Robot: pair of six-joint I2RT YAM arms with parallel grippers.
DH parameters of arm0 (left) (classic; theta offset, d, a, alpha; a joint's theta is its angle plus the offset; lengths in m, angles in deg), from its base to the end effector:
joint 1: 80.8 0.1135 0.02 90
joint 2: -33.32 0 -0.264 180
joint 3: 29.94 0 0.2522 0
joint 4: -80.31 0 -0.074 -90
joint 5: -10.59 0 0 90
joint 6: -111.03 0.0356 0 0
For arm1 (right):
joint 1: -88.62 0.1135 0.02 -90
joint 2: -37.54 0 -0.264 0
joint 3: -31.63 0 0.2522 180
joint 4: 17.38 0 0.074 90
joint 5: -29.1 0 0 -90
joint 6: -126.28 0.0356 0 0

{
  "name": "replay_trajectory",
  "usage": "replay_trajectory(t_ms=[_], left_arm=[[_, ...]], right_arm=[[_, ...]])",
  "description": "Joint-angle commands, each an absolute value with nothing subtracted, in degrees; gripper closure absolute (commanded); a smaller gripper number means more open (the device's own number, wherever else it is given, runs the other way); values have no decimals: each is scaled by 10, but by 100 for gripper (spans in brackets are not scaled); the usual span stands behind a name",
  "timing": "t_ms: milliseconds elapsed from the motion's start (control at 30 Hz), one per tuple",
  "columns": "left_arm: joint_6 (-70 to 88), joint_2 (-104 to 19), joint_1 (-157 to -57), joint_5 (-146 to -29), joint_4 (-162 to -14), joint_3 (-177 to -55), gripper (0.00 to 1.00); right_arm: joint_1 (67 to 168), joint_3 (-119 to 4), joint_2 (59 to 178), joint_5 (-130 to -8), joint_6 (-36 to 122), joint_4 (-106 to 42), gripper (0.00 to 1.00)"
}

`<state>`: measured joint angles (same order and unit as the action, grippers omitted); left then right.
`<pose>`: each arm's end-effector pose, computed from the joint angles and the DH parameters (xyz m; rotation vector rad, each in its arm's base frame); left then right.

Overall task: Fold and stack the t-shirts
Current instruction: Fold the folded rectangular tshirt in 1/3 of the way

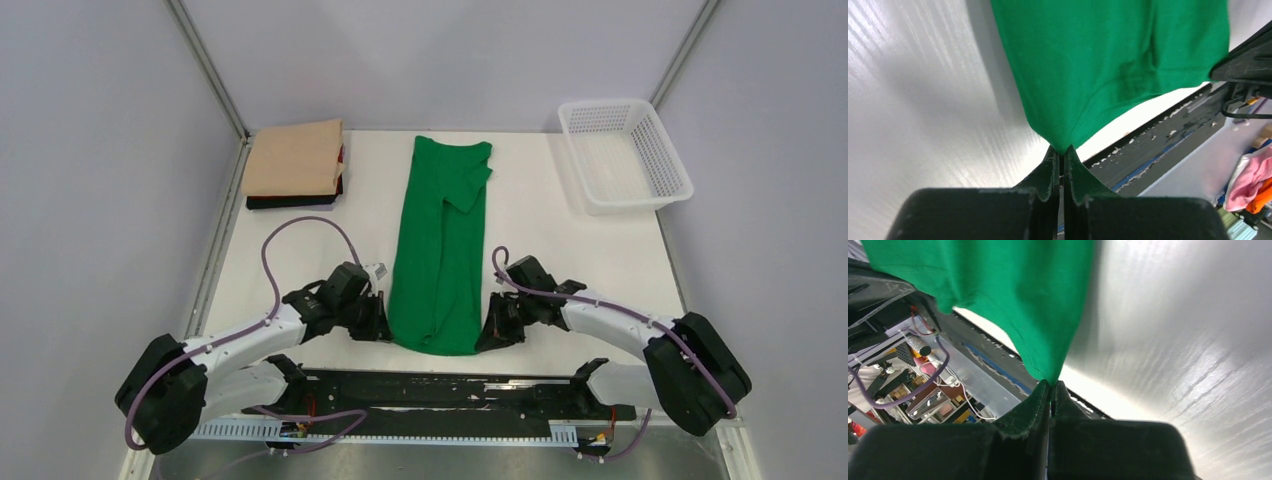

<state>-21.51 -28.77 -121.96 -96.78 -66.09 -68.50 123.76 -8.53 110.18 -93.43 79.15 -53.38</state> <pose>0.1332 -0.1306 0.1554 0.0919 2.7851 -0.8646 0.1461 0.1262 0.1333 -0.0351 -2.9048 -1.0045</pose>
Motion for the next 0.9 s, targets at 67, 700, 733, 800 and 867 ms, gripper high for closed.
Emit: replay_trajectory(t_ms=[67,700,733,800,867], left_arm=[[-212,-264,-1219,-954,-716,-734,100],[-110,-657,-1071,-940,-695,-1120,100],[-107,-663,-1064,-936,-692,-1127,100],[-101,-681,-1054,-928,-681,-1159,100],[-94,-694,-1044,-925,-675,-1180,100]], right_arm=[[1231,-169,1070,-912,763,-559,100],[1055,-463,1314,-845,669,-553,100],[1049,-477,1326,-842,669,-550,100],[1038,-508,1353,-845,669,-546,100],[1032,-534,1376,-848,664,-545,100]])
